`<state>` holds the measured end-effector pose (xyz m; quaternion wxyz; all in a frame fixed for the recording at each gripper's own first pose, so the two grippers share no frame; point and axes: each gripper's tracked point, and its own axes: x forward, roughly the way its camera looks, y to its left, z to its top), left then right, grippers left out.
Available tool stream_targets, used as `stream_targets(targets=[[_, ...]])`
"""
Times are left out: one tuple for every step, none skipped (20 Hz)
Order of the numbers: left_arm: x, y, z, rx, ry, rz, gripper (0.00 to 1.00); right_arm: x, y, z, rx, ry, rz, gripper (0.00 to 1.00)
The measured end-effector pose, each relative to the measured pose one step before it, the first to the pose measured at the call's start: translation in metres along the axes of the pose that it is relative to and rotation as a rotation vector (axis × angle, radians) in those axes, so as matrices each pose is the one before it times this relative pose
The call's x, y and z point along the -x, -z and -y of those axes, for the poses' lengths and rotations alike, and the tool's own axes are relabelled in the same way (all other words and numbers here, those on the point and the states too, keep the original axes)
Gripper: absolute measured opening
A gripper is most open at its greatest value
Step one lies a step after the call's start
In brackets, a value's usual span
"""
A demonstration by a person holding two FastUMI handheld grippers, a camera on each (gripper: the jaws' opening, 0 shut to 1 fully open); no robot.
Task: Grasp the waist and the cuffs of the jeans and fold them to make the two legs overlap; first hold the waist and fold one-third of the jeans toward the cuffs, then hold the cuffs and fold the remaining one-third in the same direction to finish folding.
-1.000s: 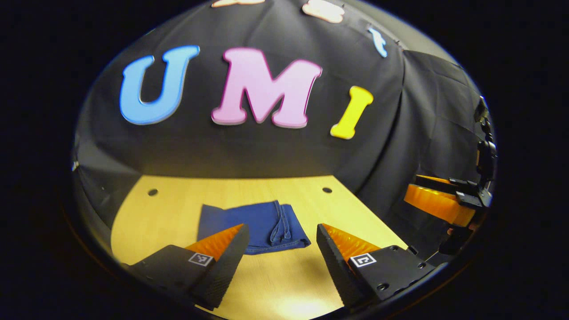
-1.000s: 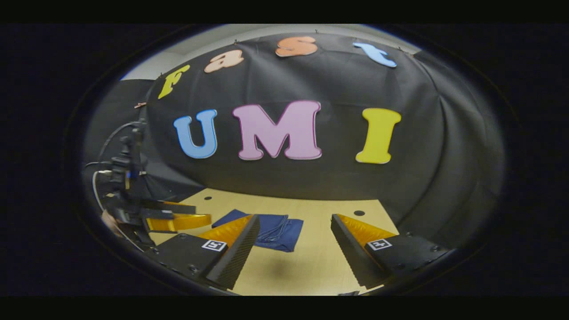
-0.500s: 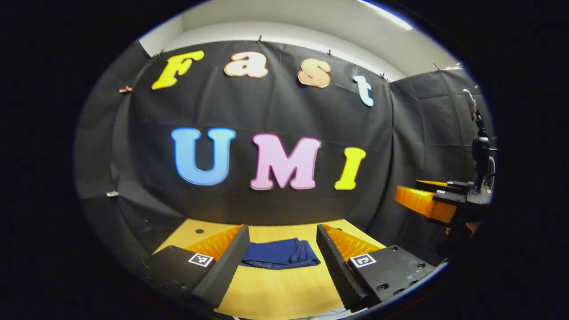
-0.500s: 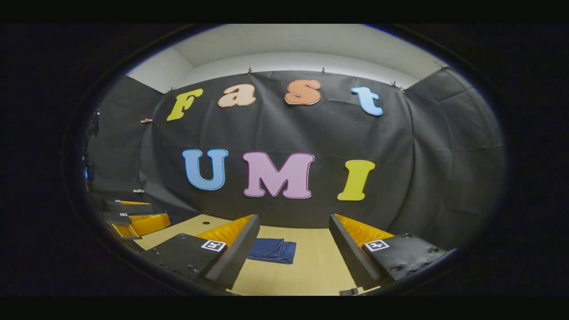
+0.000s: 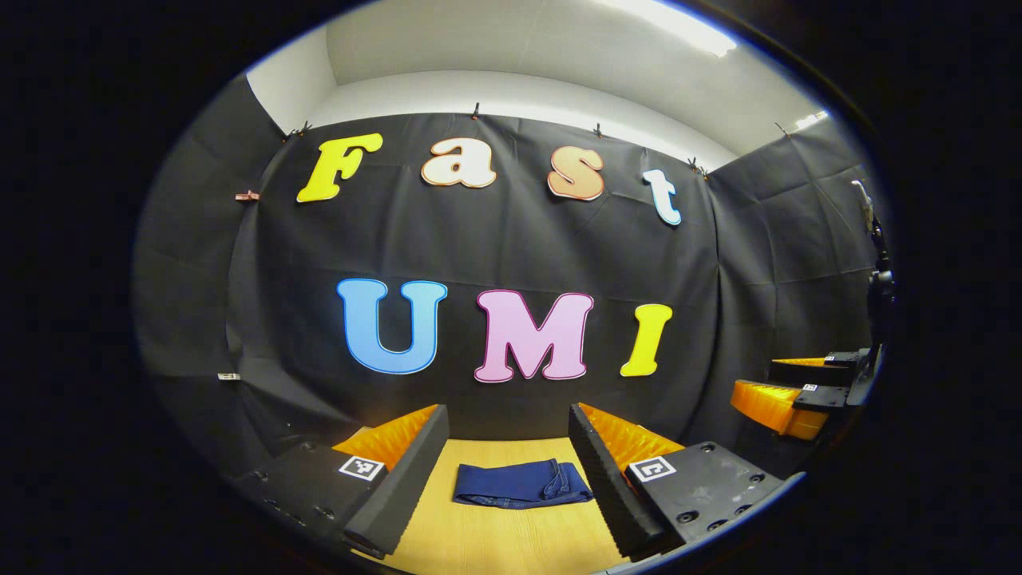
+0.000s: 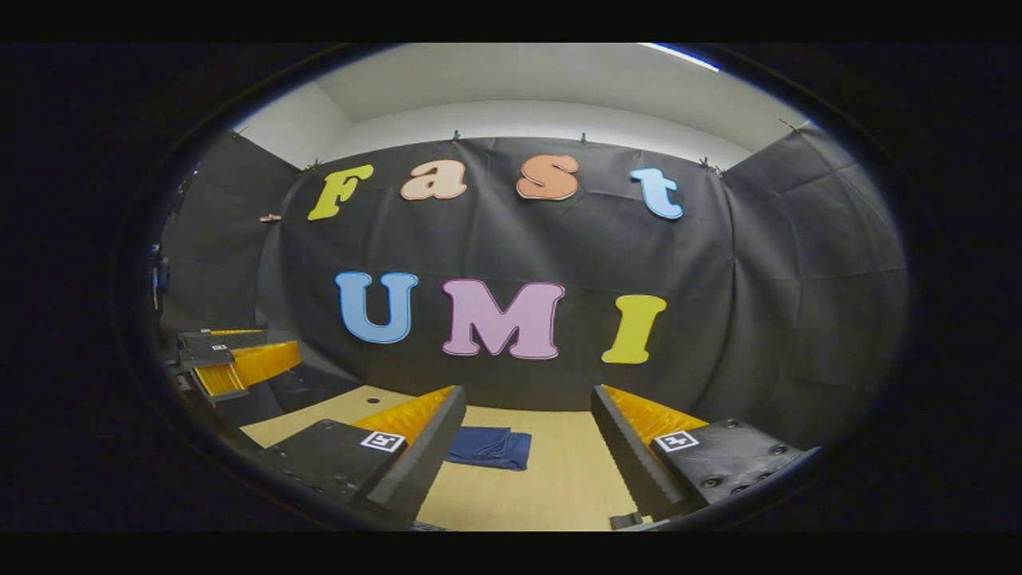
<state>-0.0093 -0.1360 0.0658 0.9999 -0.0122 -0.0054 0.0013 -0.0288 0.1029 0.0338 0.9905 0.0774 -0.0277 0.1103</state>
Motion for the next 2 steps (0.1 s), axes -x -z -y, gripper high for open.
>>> stream_targets(targets=[[-0.00022,0.00093,-0.00307,-0.00431,-0.01221,-0.00541,0.96,-0.0017,0.00164,0.00058,0.00241,0.00125,-0.00602,0.97],[0.00081,-0.00191,-0.00197,0.00195,-0.00622,0.00018,0.92,-0.00106,0.00084,0.00143,-0.00317,-0.00048,-0.00327,0.97]])
